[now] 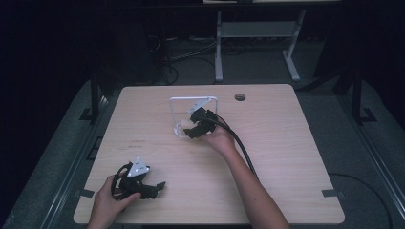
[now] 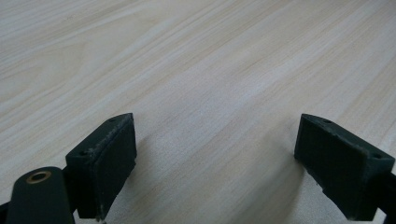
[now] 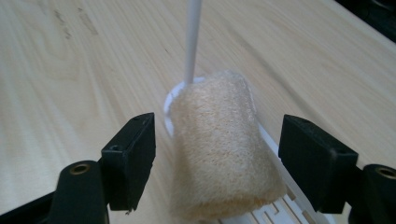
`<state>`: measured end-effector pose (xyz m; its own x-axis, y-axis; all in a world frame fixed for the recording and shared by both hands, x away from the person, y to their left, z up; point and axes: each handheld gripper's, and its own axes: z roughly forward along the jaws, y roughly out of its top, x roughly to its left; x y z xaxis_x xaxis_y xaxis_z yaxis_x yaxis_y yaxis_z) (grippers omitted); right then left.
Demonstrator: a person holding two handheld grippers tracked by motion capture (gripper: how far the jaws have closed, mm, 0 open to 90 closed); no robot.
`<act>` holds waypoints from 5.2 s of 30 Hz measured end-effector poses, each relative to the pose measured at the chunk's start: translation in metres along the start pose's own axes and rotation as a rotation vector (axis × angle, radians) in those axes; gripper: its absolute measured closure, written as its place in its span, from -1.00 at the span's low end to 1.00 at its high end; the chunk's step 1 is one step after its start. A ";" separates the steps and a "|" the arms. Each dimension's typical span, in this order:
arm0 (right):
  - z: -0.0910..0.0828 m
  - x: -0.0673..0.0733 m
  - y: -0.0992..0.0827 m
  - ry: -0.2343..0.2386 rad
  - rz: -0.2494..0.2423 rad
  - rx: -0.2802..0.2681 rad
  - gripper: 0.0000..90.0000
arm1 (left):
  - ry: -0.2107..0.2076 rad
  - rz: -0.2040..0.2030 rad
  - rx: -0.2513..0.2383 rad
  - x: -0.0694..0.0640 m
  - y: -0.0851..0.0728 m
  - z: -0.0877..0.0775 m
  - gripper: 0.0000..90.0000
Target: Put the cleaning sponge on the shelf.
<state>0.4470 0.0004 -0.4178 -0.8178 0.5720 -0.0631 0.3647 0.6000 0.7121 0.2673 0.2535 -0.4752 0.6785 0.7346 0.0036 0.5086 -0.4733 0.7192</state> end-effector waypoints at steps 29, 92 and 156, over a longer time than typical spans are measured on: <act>-0.012 0.017 -0.033 0.161 0.014 0.052 1.00 | 0.000 -0.001 -0.001 0.000 0.000 0.000 -0.73; -0.083 0.000 -0.092 0.004 0.114 0.026 -0.55 | 0.001 -0.001 -0.003 0.000 0.000 0.000 -0.73; -0.184 0.023 -0.264 -0.229 0.313 -0.002 -0.80 | 0.001 0.003 -0.002 0.000 0.000 0.000 -0.73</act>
<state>0.2502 -0.2482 -0.4787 -0.5469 0.8372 0.0030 0.5798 0.3761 0.7228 0.2675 0.2537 -0.4754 0.6792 0.7339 0.0065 0.5054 -0.4741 0.7209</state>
